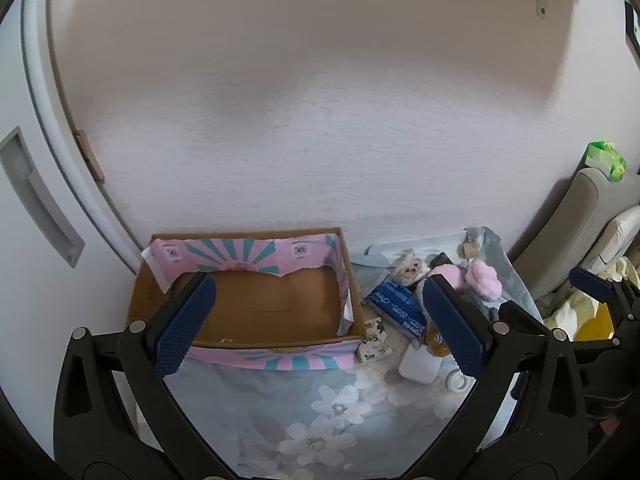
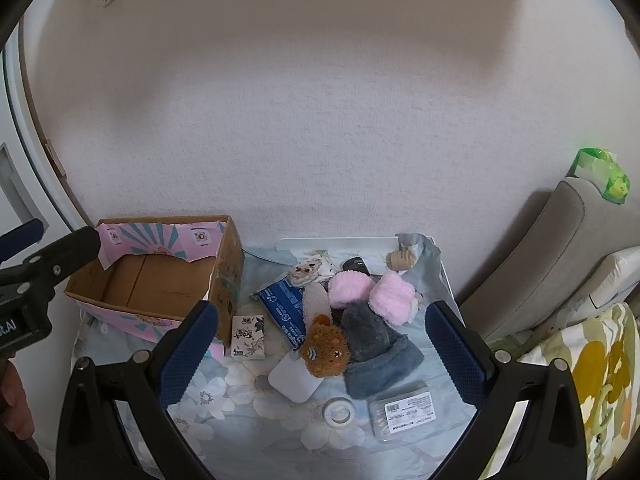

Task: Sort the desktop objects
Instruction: 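Move both tools toward the cluttered items on the sheet, then grasp the brown teddy bear with the left tool while the right tool grasps the pink fluffy item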

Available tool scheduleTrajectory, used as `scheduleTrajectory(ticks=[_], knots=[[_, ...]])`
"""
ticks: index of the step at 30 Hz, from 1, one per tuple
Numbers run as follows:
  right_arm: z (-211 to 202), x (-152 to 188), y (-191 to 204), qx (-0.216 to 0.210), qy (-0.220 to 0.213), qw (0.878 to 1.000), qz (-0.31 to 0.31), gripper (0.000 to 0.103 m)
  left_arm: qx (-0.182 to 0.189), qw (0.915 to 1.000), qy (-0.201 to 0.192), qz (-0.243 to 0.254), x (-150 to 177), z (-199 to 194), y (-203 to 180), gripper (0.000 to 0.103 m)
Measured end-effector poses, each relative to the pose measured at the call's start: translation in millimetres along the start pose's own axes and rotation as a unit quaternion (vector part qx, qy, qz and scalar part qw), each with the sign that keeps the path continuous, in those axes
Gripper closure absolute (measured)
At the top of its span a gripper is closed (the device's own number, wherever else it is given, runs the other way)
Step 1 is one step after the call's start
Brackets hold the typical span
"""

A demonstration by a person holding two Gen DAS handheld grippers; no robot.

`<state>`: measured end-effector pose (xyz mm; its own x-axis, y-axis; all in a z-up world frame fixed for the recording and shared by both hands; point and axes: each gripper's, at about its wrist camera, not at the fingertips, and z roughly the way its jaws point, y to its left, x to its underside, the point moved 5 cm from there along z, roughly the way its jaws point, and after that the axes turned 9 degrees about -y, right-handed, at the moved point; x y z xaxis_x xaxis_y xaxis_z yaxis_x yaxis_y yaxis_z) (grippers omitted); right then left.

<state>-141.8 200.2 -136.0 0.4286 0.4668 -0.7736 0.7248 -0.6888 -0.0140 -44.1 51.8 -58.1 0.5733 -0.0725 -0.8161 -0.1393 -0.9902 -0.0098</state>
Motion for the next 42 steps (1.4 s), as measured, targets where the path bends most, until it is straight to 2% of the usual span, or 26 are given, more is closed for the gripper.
scheduleTrajectory(ticks=[4,6,11,15,19,24,29,33,36,39,40,41,42], knots=[[-2.2,-12.7,-37.6,-0.069,-0.012,0.997,0.009,0.000,0.011,0.9998,0.003,0.013,4.3,5.5,-9.8,0.000],[-5.3,-18.4,-61.2,-0.078,-0.018,0.997,0.009,0.000,0.023,0.9993,0.000,0.031,10.9,8.4,-18.7,0.000],[1.9,-15.5,-102.0,-0.058,-0.003,0.998,-0.021,0.000,0.075,0.9929,0.025,0.089,53.3,27.4,-59.8,0.000],[28.8,3.9,-118.4,-0.062,0.033,0.997,-0.031,0.000,0.127,0.9858,0.062,0.090,90.6,43.1,-93.2,0.000],[59.1,18.4,-123.4,-0.110,0.057,0.991,-0.046,0.000,0.153,0.9809,0.065,0.102,108.0,60.3,-121.1,0.000],[100.1,21.0,-122.4,-0.190,0.073,0.974,-0.095,0.000,0.167,0.9783,0.070,0.101,123.4,97.3,-147.2,0.002],[143.6,31.0,-122.4,-0.214,0.109,0.962,-0.131,0.002,0.148,0.9811,0.107,0.064,141.7,140.6,-153.0,0.018],[170.8,41.6,-120.4,-0.236,0.137,0.953,-0.133,0.007,0.128,0.9842,0.121,0.013,147.8,161.6,-148.0,0.023],[184.7,52.8,-114.9,-0.254,0.158,0.944,-0.143,0.015,0.129,0.9836,0.126,-0.006,152.9,169.5,-149.0,0.028],[192.7,61.1,-108.0,-0.279,0.176,0.933,-0.144,0.032,0.132,0.9822,0.133,-0.006,158.2,173.7,-154.4,0.041],[194.2,63.3,-105.9,-0.289,0.183,0.929,-0.140,0.039,0.137,0.9813,0.135,-0.007,159.4,174.4,-157.4,0.054],[195.9,65.7,-104.5,-0.297,0.188,0.926,-0.138,0.043,0.144,0.9801,0.136,-0.007,160.7,174.4,-160.5,0.062],[195.7,66.8,-102.4,-0.303,0.188,0.924,-0.140,0.045,0.142,0.9803,0.137,-0.003,162.1,174.3,-162.2,0.062]])
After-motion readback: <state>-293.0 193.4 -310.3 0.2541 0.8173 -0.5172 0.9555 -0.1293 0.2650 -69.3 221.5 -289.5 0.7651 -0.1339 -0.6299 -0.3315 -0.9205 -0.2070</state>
